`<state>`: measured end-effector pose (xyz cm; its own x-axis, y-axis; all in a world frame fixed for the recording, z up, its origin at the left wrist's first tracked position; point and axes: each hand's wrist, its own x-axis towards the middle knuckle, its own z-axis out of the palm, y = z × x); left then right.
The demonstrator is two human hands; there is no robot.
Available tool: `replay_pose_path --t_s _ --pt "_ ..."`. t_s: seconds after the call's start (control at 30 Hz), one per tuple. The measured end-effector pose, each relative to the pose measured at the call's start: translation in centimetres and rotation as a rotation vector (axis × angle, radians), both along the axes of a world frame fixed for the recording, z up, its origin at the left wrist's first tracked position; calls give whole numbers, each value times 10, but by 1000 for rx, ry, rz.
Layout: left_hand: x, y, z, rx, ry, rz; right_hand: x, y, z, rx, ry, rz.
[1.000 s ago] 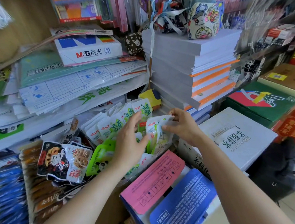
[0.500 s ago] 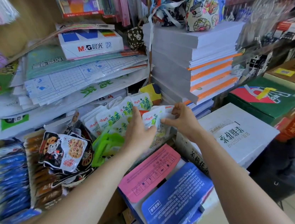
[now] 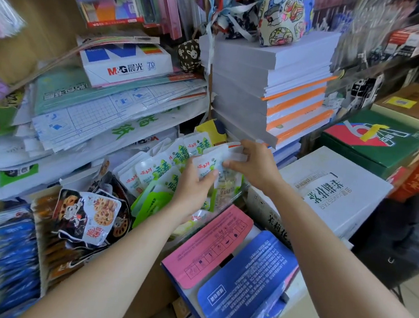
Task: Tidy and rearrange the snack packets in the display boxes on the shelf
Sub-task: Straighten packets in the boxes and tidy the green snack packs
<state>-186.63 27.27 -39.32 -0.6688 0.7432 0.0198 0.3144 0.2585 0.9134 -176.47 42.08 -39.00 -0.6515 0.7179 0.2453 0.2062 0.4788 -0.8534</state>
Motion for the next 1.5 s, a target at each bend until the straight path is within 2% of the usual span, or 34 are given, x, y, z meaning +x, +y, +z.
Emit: replay_pose_path --t_s 0.07,0.2,0.3,0.4,0.47,0.53,0.6,0.7,0.9,1.03,1.1,1.17,1.27,1.33,1.4,1.5 --pt "-1 1 -2 -27 -60 -54 -2 2 2 29 -21 17" --pt "2 9 8 -252 -79 -148 -1 5 -13 23 -191 93" --pt "-5 6 14 -236 -100 -157 3 4 -8 -8 -176 124" --pt "-16 -7 19 -268 48 -155 11 2 -5 16 -157 164" --pt "-21 -13 32 -179 92 -111 13 -4 -6 39 -171 216" --pt "-25 -13 38 -86 27 -59 10 -17 -9 37 -162 221" --pt "-26 -12 42 -57 43 -38 0 -32 -17 84 -119 125" --pt "-24 -12 42 -51 59 -11 -13 -45 -23 45 -5 -18" --pt "-32 -30 56 -45 302 -123 -13 -35 -22 58 52 -110" --pt "-40 -70 82 -50 447 -200 -10 -33 -24 86 40 -65" --pt "-46 -98 81 -95 489 -168 -6 -37 -23 147 -19 -90" --pt "-47 -128 69 -159 550 -122 1 -48 -19 294 -83 -187" --pt "-39 -162 44 -231 614 -93 8 -71 -12 540 -1 -268" --pt "-30 -168 28 -299 645 -83 9 -85 -12 647 76 -214" --pt "-23 -165 17 -366 672 -47 7 -98 -11 653 88 -129" --pt "-20 -158 8 -394 786 59 4 -116 -12 675 -60 -42"
